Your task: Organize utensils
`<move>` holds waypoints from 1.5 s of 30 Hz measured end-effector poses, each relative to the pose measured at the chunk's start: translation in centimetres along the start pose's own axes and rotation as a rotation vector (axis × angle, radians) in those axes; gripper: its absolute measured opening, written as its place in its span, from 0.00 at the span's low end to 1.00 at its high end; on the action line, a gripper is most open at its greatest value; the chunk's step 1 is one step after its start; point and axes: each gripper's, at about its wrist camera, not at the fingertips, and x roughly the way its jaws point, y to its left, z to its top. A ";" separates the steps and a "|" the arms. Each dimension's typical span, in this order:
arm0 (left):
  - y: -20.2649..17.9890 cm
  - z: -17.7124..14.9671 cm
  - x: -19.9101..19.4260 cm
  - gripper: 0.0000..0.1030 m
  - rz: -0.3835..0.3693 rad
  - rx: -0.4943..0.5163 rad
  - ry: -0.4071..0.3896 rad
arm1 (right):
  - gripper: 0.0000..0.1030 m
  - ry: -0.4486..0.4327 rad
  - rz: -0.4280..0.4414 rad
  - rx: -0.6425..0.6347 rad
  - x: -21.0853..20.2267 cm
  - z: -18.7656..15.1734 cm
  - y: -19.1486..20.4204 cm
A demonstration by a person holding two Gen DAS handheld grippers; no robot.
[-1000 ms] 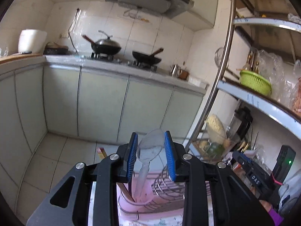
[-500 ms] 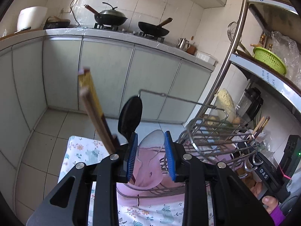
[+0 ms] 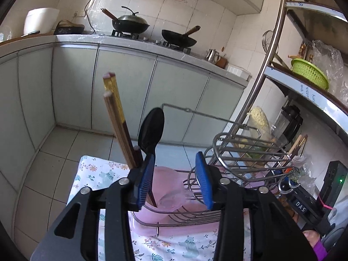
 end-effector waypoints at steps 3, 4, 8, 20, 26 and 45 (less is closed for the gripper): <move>-0.1 0.3 -1.0 0.41 -0.007 0.003 -0.022 | 0.35 -0.006 0.006 0.002 -0.6 0.3 0.0; -0.2 0.4 -1.3 0.41 -0.007 0.005 -0.030 | 0.35 -0.010 0.007 -0.002 -1.0 0.4 0.1; -0.9 0.6 -2.8 0.42 -0.004 0.028 -0.063 | 0.37 -0.032 0.007 -0.012 -2.3 0.8 0.4; -3.5 -1.6 -6.9 0.42 0.010 0.094 -0.135 | 0.40 -0.104 0.012 -0.006 -8.0 0.2 1.7; -3.9 -3.5 -7.7 0.43 0.001 0.072 -0.123 | 0.52 -0.092 0.022 -0.026 -9.4 -1.5 3.2; -5.0 -8.4 -6.7 0.51 0.071 0.100 -0.058 | 0.53 0.058 0.000 -0.008 -8.0 -6.0 5.1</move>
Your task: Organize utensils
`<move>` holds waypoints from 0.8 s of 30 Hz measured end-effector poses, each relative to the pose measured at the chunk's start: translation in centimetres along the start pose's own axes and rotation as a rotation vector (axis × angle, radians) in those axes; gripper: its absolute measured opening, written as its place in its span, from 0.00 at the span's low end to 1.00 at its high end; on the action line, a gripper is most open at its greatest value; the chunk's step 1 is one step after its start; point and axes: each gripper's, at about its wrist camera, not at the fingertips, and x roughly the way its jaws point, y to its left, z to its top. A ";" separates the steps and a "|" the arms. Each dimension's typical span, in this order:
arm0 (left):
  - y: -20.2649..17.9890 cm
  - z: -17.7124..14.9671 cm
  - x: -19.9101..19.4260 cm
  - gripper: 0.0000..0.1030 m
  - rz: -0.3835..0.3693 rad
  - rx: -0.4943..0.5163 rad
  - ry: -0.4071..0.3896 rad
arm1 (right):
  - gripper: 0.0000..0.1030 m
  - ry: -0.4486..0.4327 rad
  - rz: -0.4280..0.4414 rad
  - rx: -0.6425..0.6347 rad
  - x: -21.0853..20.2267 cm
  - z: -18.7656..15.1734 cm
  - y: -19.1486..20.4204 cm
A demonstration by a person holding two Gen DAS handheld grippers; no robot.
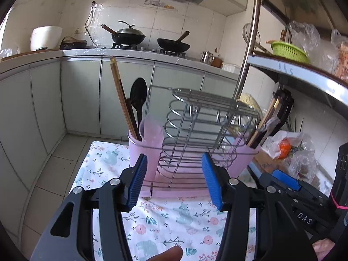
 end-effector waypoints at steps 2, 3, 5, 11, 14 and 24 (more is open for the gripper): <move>-0.4 -0.5 0.1 0.51 0.019 0.024 0.002 | 0.53 0.020 -0.012 -0.002 0.3 -0.3 0.0; -0.6 -0.6 0.2 0.51 0.024 0.034 0.003 | 0.53 0.028 -0.015 -0.004 0.5 -0.5 0.0; -0.9 -0.9 0.3 0.51 0.030 0.047 0.008 | 0.53 0.035 -0.025 -0.010 0.6 -0.7 0.1; -1.4 -1.5 0.9 0.51 0.041 0.065 0.029 | 0.53 0.026 -0.055 -0.034 0.7 -1.1 0.5; -1.4 -1.8 1.2 0.51 0.043 0.064 0.041 | 0.53 0.027 -0.063 -0.045 0.9 -1.3 0.7; -1.3 -2.5 2.2 0.51 0.056 0.050 0.078 | 0.53 0.048 -0.063 -0.049 1.6 -1.8 0.7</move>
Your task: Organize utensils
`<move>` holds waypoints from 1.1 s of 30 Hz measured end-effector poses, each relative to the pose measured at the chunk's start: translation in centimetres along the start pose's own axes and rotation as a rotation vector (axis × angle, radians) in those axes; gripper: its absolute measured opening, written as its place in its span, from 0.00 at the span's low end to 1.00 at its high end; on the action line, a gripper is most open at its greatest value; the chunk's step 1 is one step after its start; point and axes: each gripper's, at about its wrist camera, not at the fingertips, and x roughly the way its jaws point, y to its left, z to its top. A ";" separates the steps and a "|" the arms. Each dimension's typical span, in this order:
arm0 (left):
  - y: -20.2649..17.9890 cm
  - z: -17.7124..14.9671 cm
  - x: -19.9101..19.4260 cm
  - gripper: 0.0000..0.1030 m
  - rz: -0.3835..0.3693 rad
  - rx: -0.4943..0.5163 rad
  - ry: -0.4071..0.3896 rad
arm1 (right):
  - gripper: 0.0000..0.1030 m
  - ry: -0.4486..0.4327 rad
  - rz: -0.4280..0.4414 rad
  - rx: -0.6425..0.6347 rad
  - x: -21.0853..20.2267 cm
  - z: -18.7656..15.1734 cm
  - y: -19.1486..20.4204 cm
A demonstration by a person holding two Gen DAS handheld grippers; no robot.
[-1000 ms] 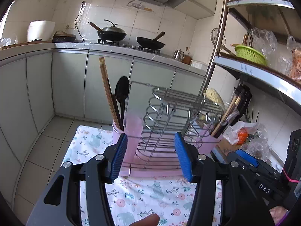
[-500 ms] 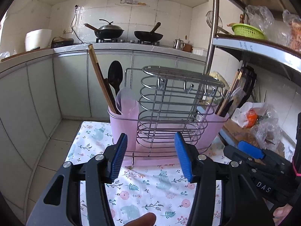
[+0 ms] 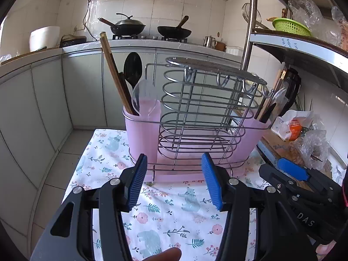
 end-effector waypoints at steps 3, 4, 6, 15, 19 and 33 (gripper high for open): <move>0.0 -0.2 0.1 0.51 0.001 -0.001 0.005 | 0.53 0.007 0.002 0.000 0.2 -0.1 0.0; 0.0 -0.3 0.2 0.51 0.000 -0.001 0.007 | 0.53 0.009 0.002 0.000 0.3 -0.1 0.0; 0.1 -0.3 0.3 0.51 0.000 -0.003 0.010 | 0.53 0.012 0.003 -0.002 0.4 -0.2 0.1; 0.3 -0.5 0.5 0.51 0.001 -0.010 0.016 | 0.53 0.020 0.003 -0.003 0.7 -0.3 0.0; 0.3 -0.5 0.5 0.51 -0.001 -0.009 0.017 | 0.53 0.021 0.003 -0.003 0.7 -0.3 0.1; 0.3 -0.7 0.7 0.51 -0.004 -0.007 0.024 | 0.53 0.028 0.007 -0.002 0.9 -0.4 0.1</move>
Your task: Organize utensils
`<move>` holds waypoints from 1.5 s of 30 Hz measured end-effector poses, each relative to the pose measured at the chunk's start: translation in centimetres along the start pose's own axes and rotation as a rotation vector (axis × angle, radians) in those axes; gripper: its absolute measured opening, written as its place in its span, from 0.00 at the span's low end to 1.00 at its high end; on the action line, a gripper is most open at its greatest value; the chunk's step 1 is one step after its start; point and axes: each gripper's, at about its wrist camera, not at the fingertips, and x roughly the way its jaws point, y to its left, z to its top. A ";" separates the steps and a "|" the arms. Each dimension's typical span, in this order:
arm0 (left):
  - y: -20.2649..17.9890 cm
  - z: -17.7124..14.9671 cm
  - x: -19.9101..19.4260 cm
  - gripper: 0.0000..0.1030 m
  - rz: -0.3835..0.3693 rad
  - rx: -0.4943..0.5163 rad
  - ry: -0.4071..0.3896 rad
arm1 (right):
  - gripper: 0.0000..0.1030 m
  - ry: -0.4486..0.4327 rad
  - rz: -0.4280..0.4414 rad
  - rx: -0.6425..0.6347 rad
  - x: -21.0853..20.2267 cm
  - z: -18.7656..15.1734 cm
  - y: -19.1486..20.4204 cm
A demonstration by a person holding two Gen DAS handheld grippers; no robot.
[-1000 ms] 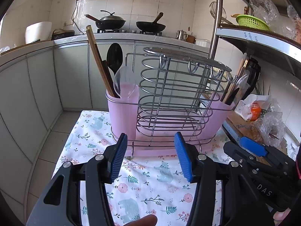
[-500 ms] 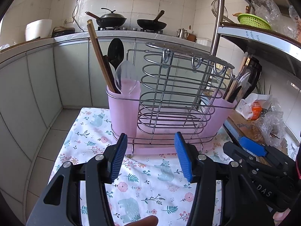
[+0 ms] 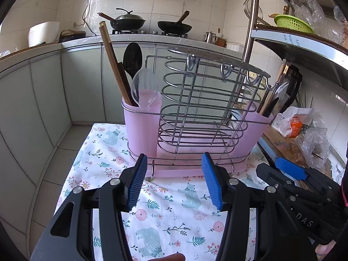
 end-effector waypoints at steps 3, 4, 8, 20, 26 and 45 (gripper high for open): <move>0.0 0.0 0.0 0.51 0.000 0.001 0.000 | 0.53 0.000 -0.001 0.000 0.0 0.0 0.0; 0.0 0.0 0.0 0.51 0.000 0.001 0.000 | 0.53 0.000 -0.001 0.000 0.0 0.0 0.0; 0.0 0.0 0.0 0.51 0.000 0.000 0.000 | 0.53 0.000 -0.001 -0.001 0.0 0.0 0.0; -0.2 0.0 0.0 0.51 -0.002 0.004 0.005 | 0.53 0.001 -0.002 -0.001 0.0 0.0 0.0; -0.2 0.0 0.0 0.51 -0.001 0.004 0.004 | 0.53 0.005 0.001 -0.004 0.2 0.0 0.0; -0.5 -0.1 0.1 0.51 -0.003 0.006 0.006 | 0.53 0.009 0.001 -0.007 0.3 -0.1 -0.1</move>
